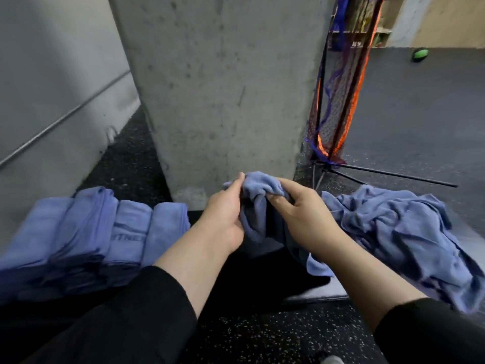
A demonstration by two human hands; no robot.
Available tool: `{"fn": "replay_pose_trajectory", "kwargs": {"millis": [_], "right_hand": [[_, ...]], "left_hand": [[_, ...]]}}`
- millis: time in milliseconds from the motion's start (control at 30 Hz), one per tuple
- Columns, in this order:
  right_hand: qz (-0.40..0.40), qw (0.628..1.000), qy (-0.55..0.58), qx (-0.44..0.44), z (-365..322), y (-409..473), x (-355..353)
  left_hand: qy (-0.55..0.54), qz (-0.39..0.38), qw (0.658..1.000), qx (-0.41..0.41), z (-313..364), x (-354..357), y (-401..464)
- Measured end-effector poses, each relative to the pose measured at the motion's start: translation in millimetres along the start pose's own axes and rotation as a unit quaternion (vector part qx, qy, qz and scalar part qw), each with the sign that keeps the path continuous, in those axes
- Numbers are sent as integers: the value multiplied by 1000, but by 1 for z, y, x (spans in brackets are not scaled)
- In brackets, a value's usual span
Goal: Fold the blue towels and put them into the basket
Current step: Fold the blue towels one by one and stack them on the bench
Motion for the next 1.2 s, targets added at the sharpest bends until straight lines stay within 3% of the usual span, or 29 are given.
{"fn": "replay_pose_trajectory", "kwargs": {"millis": [67,133,300,433,500,700,767,900,1000,1067,1133,1200], "right_hand": [[-17,1000,10,5,-8,2,15],[-22,999,32,23,-11,8,23],[-88,965,159,188,6,15,51],[9,965,146,217,20,27,57],[15,958,149,243,27,29,64],[-139,901,214,350,16,12,100],[-139,897,239,345,14,12,107],[-21,915,258,309,17,34,90],[-95,904,269,317,17,32,87],[-159,907,209,330,23,22,88],[-132,925,163,318,28,24,79],[-37,954,113,275,30,36,55]], "left_hand": [[39,48,996,68,17,-16,8],[74,50,991,104,33,-30,10],[146,74,964,212,66,-61,2],[146,45,966,209,71,-78,2],[147,27,967,205,74,-84,2],[121,-18,978,170,71,-88,8],[85,-37,983,159,73,-87,9],[52,-53,978,196,84,-88,12],[125,-92,965,210,83,-83,9],[189,-97,950,230,80,-80,6],[243,-94,930,259,82,-77,5],[313,-108,900,283,84,-76,5]]}}
Point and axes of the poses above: each hand's wrist, its own y-axis towards the middle knuckle, its own x-axis out of the palm, z = x × y, the point moved 7 cm from there along y, towards the middle knuckle, and after that the axes turned 12 degrees about z, right-handed, at the moved point
